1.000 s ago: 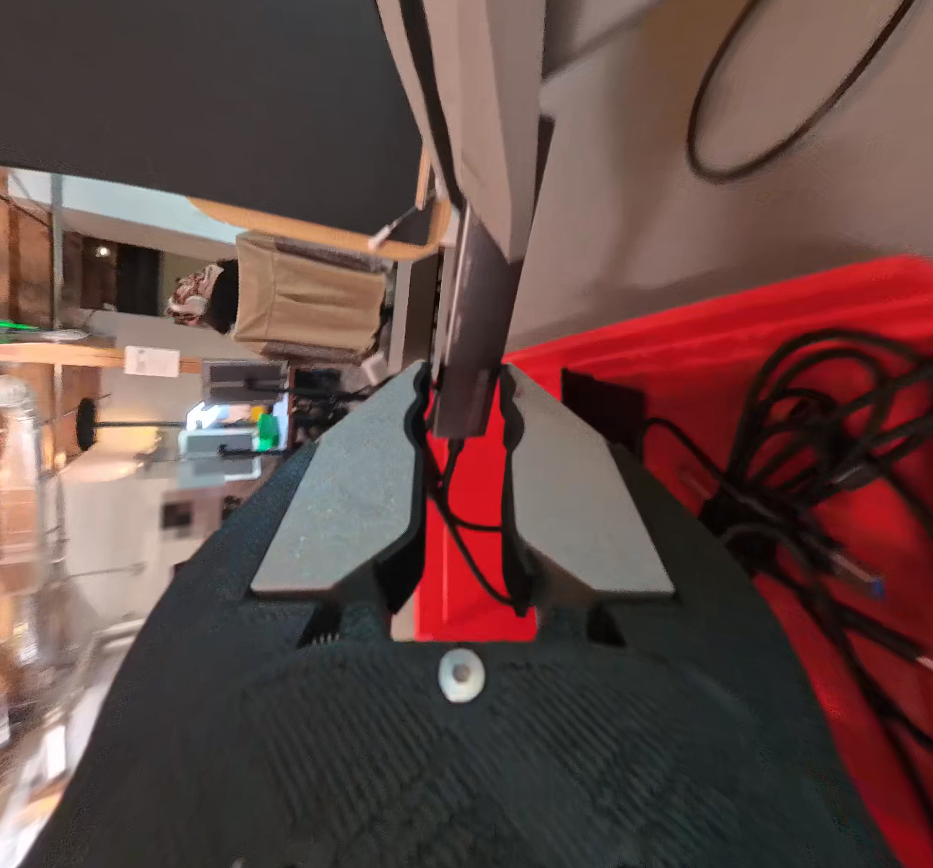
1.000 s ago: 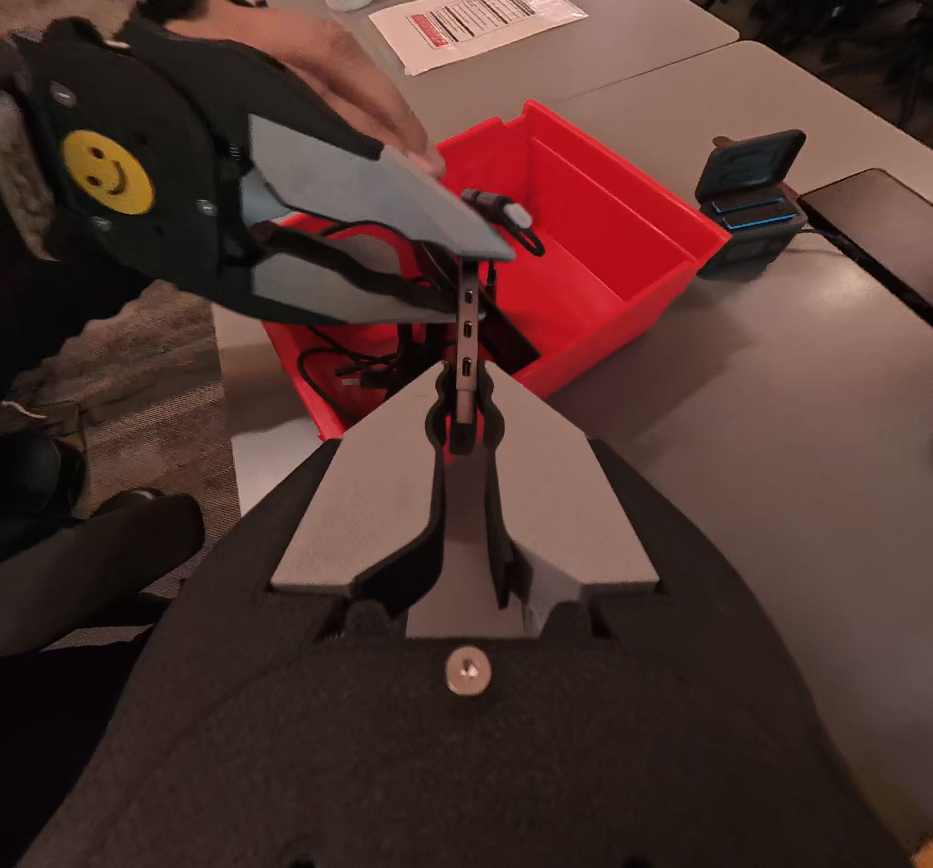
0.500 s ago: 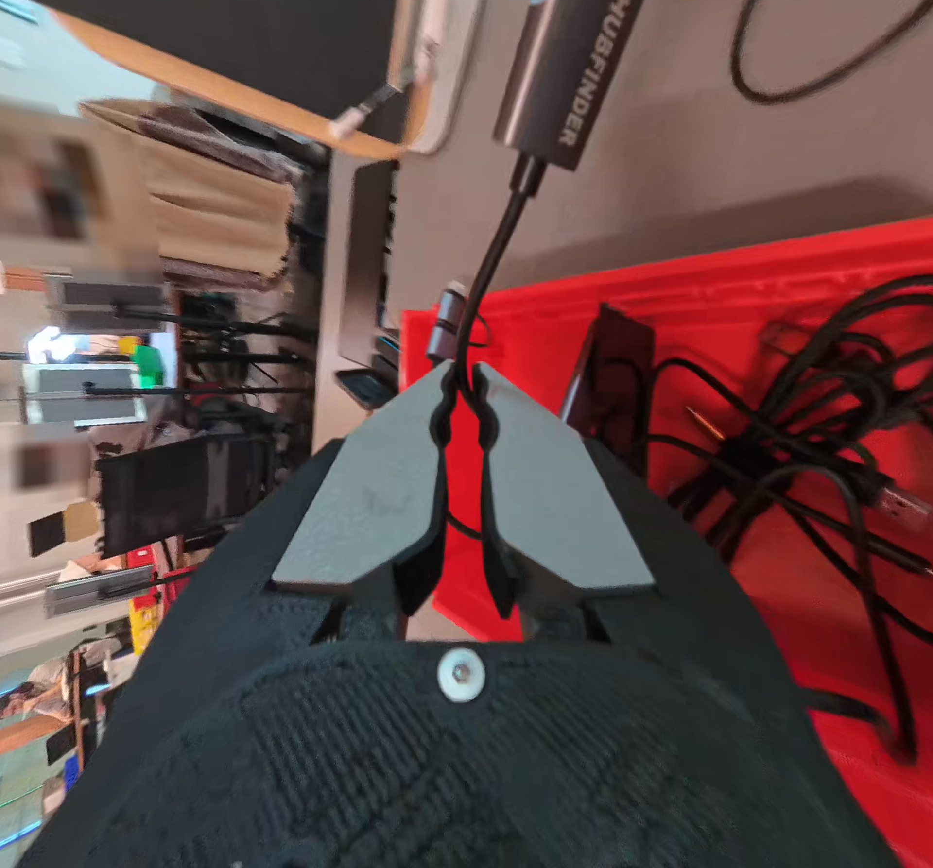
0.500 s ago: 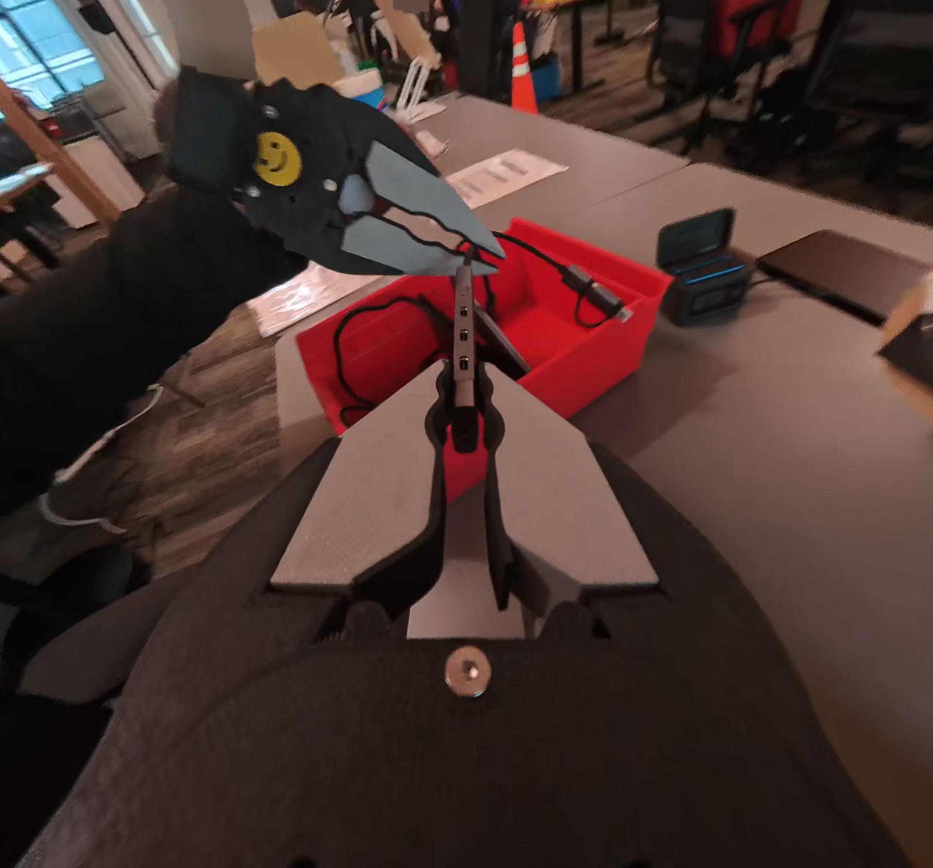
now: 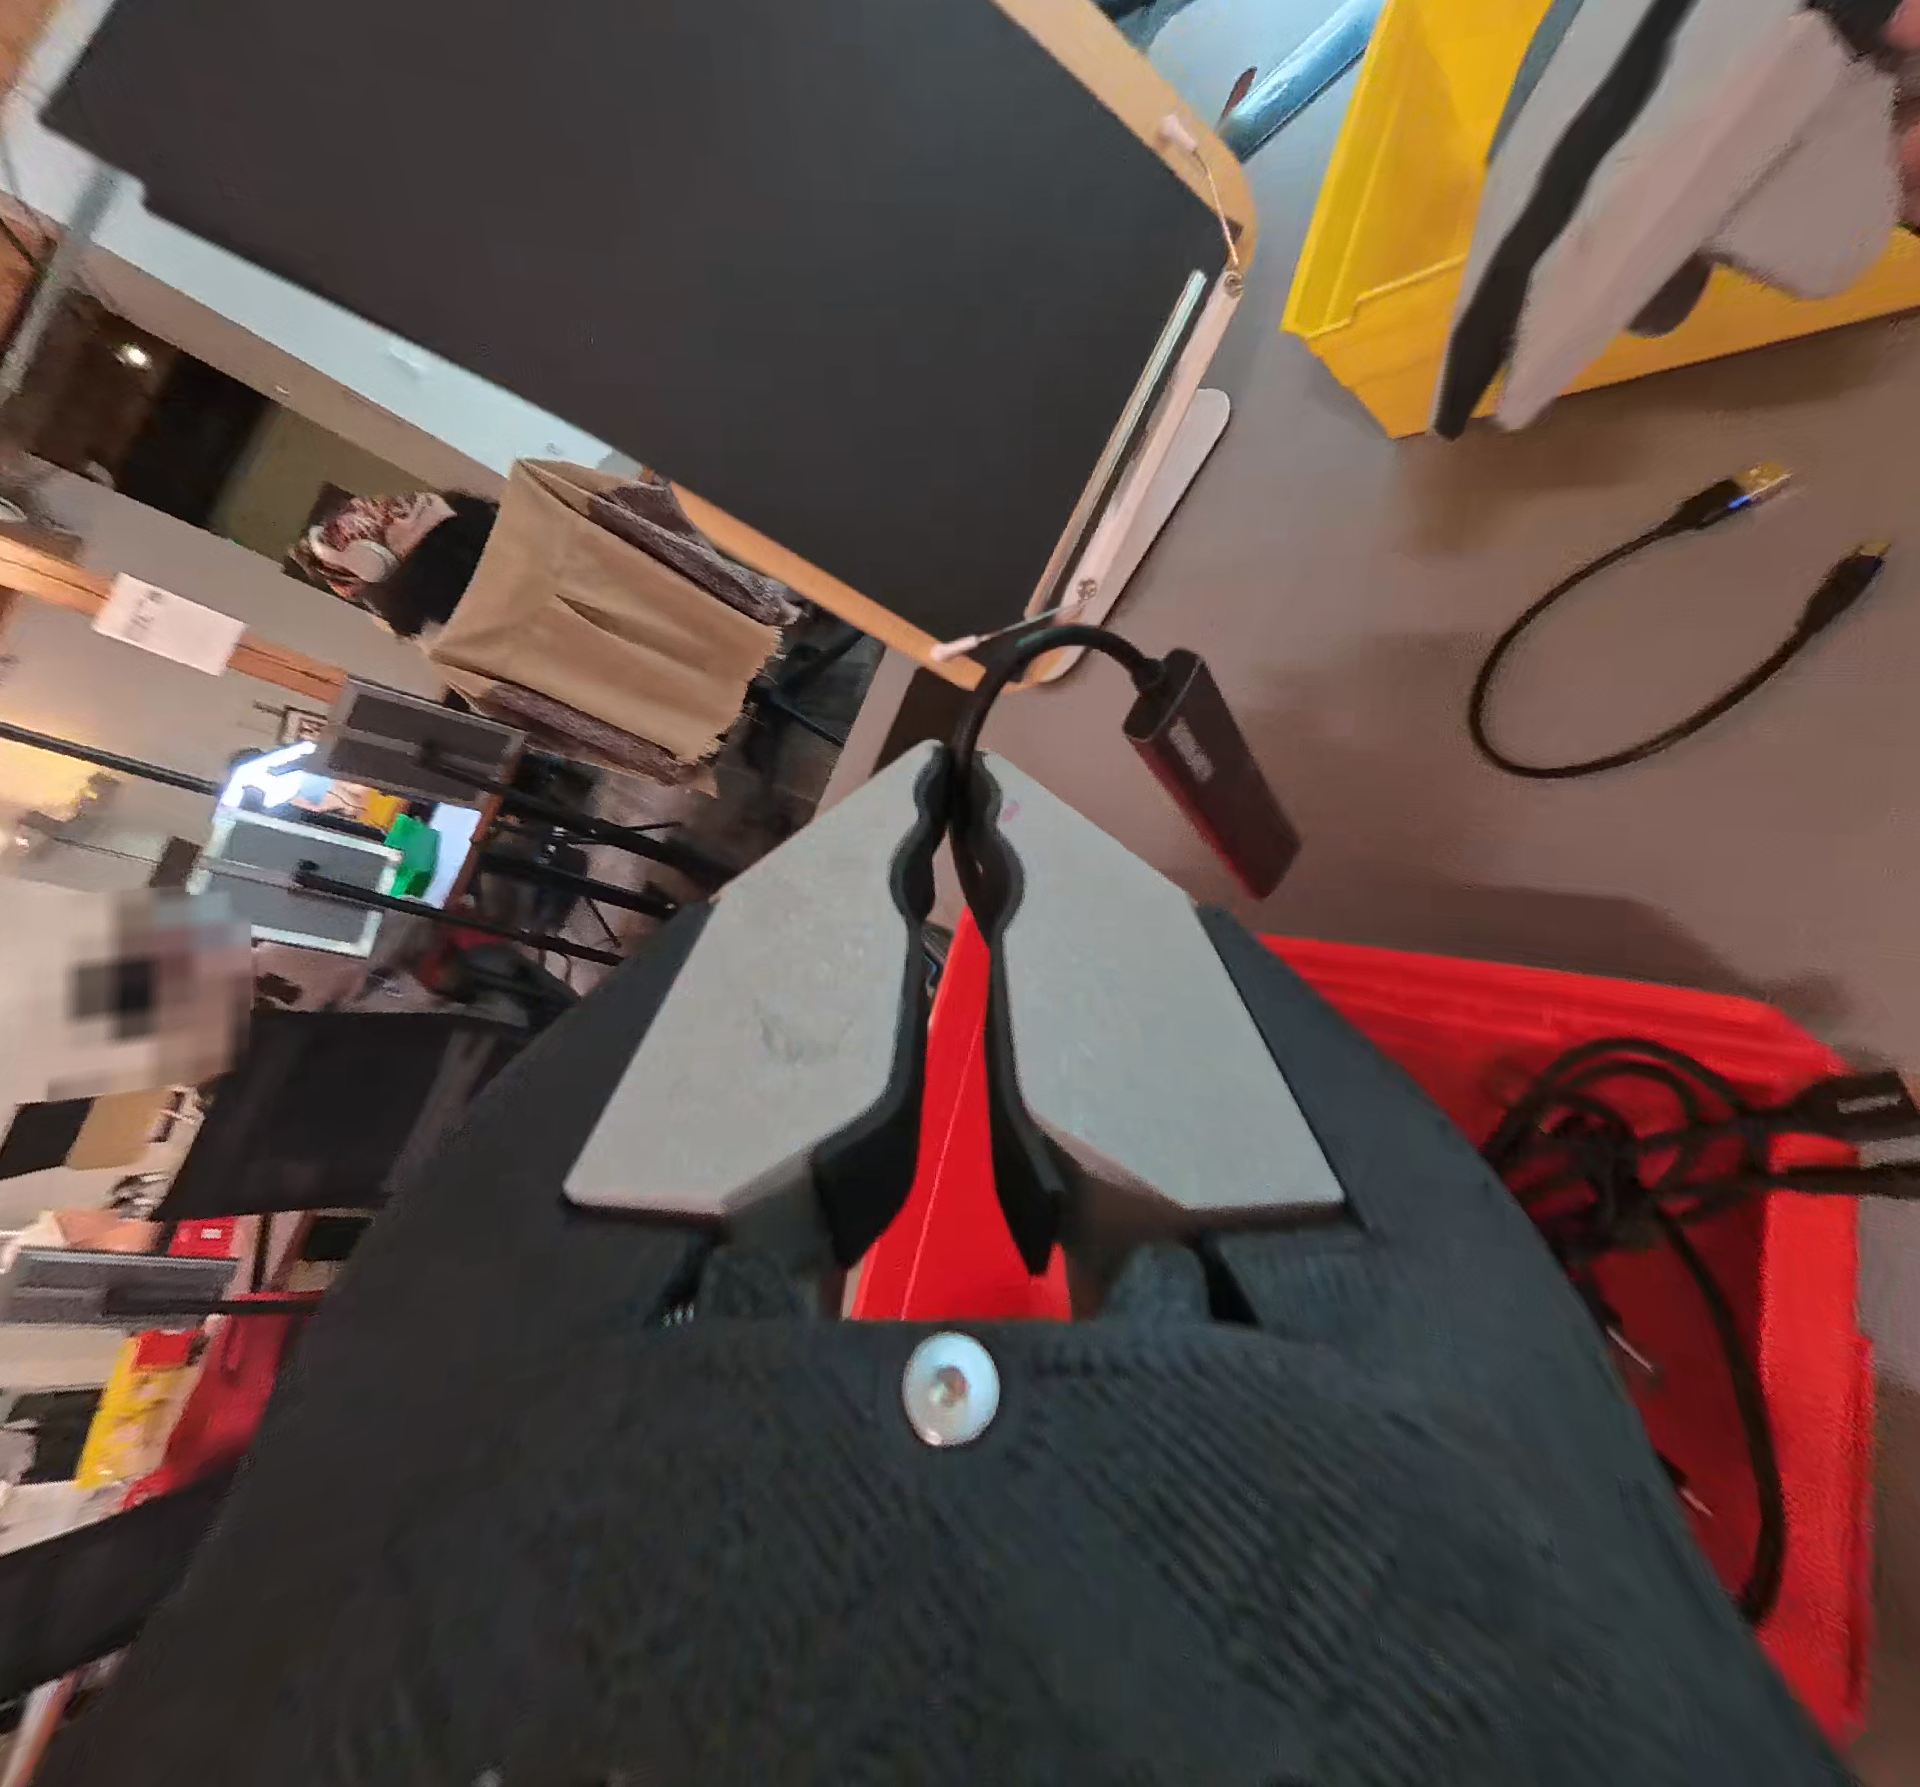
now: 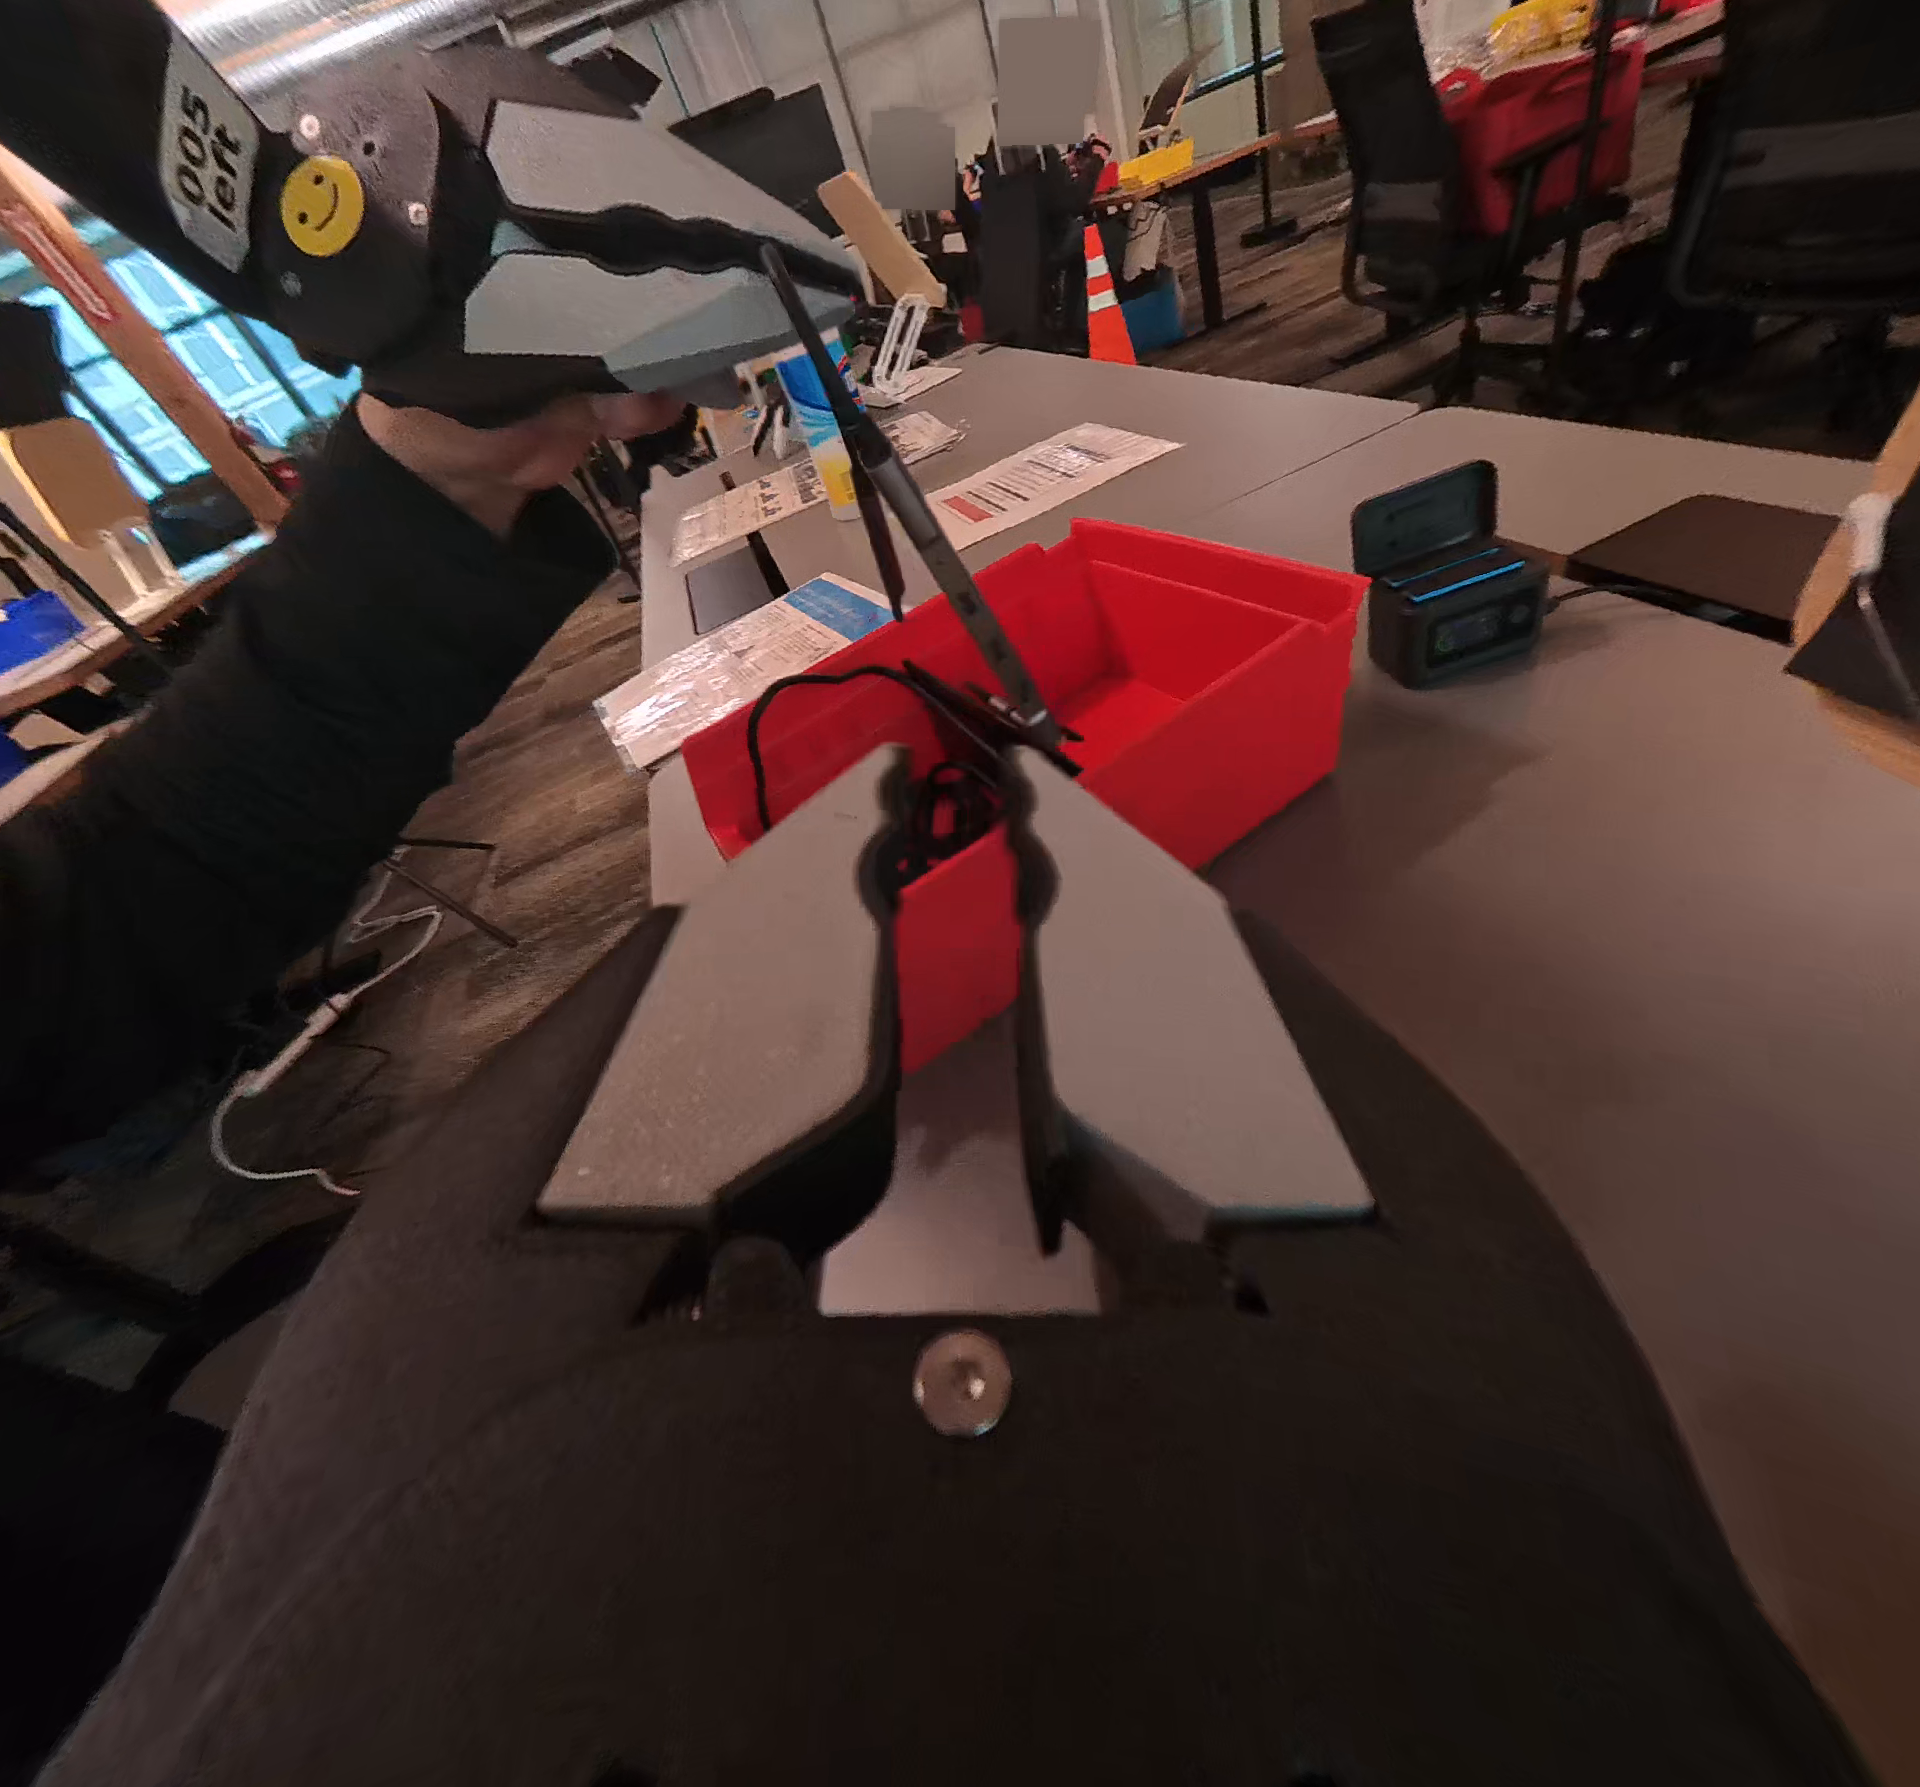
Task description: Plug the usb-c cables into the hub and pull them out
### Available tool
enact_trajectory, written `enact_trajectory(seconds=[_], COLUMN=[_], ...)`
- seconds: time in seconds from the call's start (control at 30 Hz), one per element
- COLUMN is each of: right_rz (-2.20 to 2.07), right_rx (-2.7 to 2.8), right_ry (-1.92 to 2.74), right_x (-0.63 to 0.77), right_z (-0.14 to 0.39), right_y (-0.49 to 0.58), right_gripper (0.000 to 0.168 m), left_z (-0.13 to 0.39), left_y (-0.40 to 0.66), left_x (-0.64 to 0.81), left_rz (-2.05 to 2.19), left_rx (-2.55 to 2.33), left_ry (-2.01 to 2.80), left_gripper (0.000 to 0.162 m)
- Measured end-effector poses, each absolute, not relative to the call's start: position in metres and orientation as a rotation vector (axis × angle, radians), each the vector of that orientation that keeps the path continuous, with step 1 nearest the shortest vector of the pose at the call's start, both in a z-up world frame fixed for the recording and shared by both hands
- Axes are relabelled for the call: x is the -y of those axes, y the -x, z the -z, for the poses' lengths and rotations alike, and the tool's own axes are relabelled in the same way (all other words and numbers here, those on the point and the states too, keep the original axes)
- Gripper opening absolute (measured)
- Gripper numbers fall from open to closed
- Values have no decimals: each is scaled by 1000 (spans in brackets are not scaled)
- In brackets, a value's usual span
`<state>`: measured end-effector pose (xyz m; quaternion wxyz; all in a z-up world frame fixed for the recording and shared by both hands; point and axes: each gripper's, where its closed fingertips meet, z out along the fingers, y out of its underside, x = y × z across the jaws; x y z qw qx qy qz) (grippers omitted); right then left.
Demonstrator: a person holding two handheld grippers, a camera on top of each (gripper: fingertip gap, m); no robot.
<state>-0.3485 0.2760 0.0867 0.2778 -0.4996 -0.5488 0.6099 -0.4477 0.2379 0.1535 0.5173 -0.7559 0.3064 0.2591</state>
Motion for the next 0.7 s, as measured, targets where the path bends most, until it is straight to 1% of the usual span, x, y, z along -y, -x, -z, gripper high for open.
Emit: enact_trajectory(seconds=[0.03,0.1,0.23,0.27,0.3,0.33,0.37,0.4,0.43,0.47,0.5,0.57,0.6,0.63,0.67,0.7], right_rz=[-1612,-1563,-1358,-1355,-1369,-1391,-1411,-1404,-1371,-1332,-1311,-1285,-1276,-1283,-1306,-1339], right_rx=[1488,1527,1531,1548,1569,1591,1616,1623,1624,1633,1656,1630,1616,1593,1564,1533], right_ry=[1324,1274,1251,1243,1245,1251,1254,1278,1305,1321,1318,1369,1399,1427,1453,1475], right_x=[-275,-272,-285,-283,-280,-277,-273,-273,-276,-278,-278,-284,-290,-295,-301,-307], right_z=[-88,-89,-82,-80,-77,-74,-71,-67,-62,-57,-53,-49,-46,-45,-45,-47], right_y=[343,332,320,319,317,316,315,317,318,319,317,315,313,311,308,305], right_gripper=[25,28,53,56,52,40,32,33,28,12,6,6,6,6,6,6], left_z=[-154,-152,-146,-144,-140,-137,-132,-126,-121,-117,-113,-105,-97,-88,-81,-74], left_y=[441,424,383,375,369,363,359,353,347,343,342,348,355,363,371,378], left_x=[-241,-250,-267,-272,-276,-281,-286,-289,-292,-293,-295,-295,-293,-287,-280,-273], left_rz=[-634,-641,-580,-553,-521,-493,-465,-434,-409,-393,-391,-384,-369,-355,-348,-357], left_rx=[-751,-777,-858,-864,-867,-858,-846,-840,-837,-831,-804,-679,-585,-498,-415,-337], left_ry=[1807,1789,1739,1737,1738,1742,1751,1758,1760,1765,1773,1837,1901,1974,2021,2043], left_gripper=[0,0,0,0,0,0,0,0,0,0,0,1,13,30,39,39])
